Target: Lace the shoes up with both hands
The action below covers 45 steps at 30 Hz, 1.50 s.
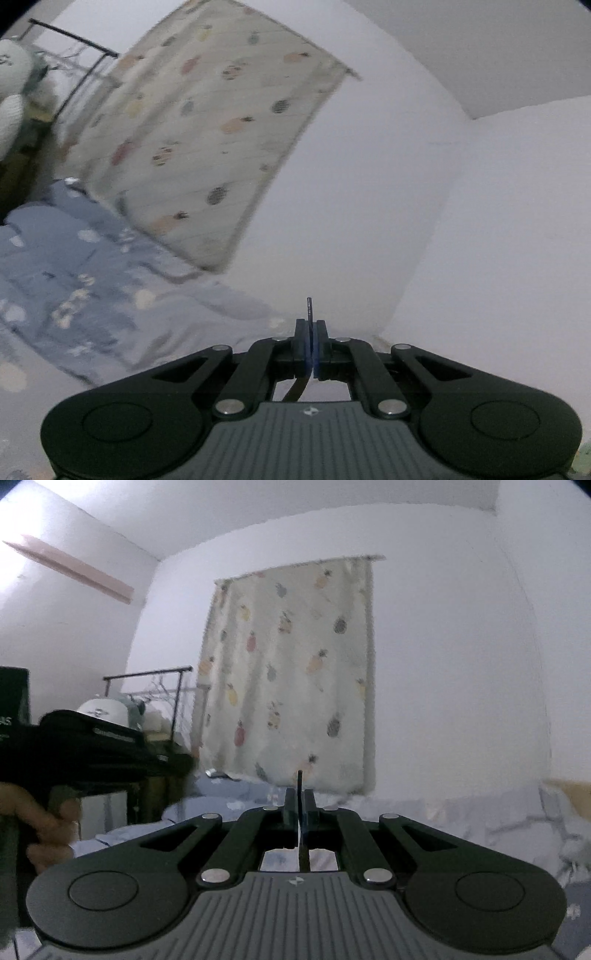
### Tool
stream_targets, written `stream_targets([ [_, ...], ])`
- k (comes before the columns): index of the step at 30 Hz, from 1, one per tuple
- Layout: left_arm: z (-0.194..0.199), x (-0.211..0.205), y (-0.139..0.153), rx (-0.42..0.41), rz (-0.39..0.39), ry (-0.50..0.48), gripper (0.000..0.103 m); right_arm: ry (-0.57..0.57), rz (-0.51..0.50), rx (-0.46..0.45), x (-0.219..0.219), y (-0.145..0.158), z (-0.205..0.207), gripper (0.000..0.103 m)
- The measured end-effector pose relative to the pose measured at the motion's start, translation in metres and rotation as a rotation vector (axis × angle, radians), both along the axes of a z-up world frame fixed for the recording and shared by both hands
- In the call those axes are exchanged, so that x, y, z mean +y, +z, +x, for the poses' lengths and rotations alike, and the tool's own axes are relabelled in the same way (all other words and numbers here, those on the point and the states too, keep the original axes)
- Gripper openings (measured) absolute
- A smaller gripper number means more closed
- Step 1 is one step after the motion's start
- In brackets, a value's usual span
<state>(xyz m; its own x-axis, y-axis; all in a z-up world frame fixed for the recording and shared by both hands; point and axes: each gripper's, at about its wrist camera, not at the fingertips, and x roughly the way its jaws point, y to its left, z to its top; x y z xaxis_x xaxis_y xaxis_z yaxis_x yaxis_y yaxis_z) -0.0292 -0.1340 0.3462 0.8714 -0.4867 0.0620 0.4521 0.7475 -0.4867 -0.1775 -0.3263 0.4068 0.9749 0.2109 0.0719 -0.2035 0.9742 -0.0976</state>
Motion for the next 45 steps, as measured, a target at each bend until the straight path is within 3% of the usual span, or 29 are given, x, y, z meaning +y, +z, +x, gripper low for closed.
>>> stream_targets([
  [11, -0.014, -0.025, 0.013, -0.009, 0.017, -0.094, 0.000, 0.008, -0.057, -0.166, 0.032, 0.078, -0.043, 0.002],
  [18, -0.018, -0.009, 0.006, 0.015, 0.014, -0.044, 0.000, -0.017, -0.053, -0.179, 0.034, 0.089, -0.059, 0.002],
  [23, -0.008, 0.028, -0.023, 0.095, 0.051, 0.099, 0.000, -0.128, -0.035, -0.066, 0.007, 0.054, -0.044, 0.002],
  [29, 0.013, 0.075, -0.095, 0.286, 0.077, 0.272, 0.000, -0.238, -0.051, 0.173, -0.025, -0.022, -0.013, 0.002],
  [36, 0.038, 0.093, -0.178, 0.513, 0.124, 0.393, 0.000, -0.234, 0.020, 0.361, -0.043, -0.104, 0.030, 0.002],
  [40, 0.047, 0.098, -0.214, 0.610, 0.140, 0.446, 0.004, -0.174, 0.131, 0.442, -0.054, -0.139, 0.057, 0.006],
  [42, 0.049, 0.101, -0.228, 0.643, 0.140, 0.460, 0.011, -0.170, 0.159, 0.462, -0.058, -0.151, 0.071, 0.012],
  [44, 0.054, 0.107, -0.236, 0.665, 0.126, 0.488, 0.021, -0.190, 0.192, 0.470, -0.061, -0.158, 0.083, 0.039],
  [45, 0.057, 0.111, -0.241, 0.675, 0.119, 0.502, 0.026, -0.205, 0.211, 0.468, -0.062, -0.161, 0.090, 0.041],
])
